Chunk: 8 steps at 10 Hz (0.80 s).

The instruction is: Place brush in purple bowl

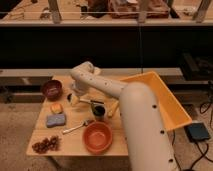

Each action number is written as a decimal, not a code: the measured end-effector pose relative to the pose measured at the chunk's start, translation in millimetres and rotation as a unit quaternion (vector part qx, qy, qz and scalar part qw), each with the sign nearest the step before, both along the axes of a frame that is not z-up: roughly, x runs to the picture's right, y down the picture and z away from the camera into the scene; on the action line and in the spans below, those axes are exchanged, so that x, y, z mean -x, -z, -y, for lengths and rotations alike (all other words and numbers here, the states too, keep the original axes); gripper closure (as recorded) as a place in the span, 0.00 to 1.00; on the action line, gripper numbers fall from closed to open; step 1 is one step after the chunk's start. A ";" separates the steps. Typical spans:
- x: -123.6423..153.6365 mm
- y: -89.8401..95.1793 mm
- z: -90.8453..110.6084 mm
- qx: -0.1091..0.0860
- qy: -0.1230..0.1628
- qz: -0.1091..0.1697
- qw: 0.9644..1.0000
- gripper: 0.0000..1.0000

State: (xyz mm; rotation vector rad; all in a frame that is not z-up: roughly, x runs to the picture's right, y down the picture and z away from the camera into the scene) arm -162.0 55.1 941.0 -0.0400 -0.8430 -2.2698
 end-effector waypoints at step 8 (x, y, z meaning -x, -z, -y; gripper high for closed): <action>3.5 -10.4 -8.0 0.005 -0.006 -0.016 1.000 0.20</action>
